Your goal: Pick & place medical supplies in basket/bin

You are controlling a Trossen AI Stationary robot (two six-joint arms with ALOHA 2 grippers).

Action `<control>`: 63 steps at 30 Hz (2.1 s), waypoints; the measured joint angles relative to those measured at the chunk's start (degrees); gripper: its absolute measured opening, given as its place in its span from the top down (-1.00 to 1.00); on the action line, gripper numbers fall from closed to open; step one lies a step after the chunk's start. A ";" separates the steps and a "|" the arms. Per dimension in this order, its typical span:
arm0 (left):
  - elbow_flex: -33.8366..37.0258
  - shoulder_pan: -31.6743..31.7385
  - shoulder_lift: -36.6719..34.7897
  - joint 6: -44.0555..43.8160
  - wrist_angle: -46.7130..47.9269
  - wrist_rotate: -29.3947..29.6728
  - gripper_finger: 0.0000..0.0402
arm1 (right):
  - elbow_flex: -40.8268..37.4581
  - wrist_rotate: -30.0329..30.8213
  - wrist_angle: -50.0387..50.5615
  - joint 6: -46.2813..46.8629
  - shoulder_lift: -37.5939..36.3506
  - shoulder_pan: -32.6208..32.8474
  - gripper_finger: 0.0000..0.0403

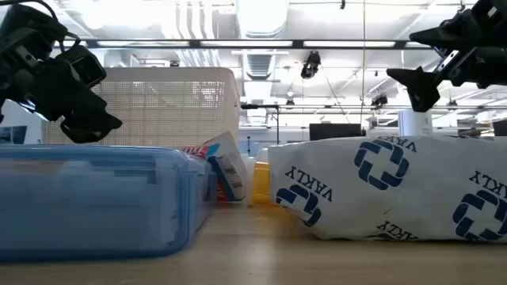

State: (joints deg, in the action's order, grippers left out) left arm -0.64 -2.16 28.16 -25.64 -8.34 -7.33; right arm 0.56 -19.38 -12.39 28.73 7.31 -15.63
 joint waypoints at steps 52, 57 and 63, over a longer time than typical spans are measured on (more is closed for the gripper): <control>-0.01 -0.01 0.01 0.01 0.00 0.00 0.22 | 0.00 0.00 0.00 0.00 0.00 0.01 -0.51; -0.01 0.00 0.01 0.00 0.00 -0.02 0.22 | -0.02 0.00 0.01 0.00 0.00 0.01 -0.51; -0.01 -0.01 0.01 0.00 -0.01 -0.01 0.22 | -0.02 -0.15 -0.01 10.70 -0.02 0.10 -0.51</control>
State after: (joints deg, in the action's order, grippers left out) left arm -0.65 -2.17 28.17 -25.63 -8.34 -7.34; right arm 0.54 -19.52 -12.41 39.43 7.29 -15.53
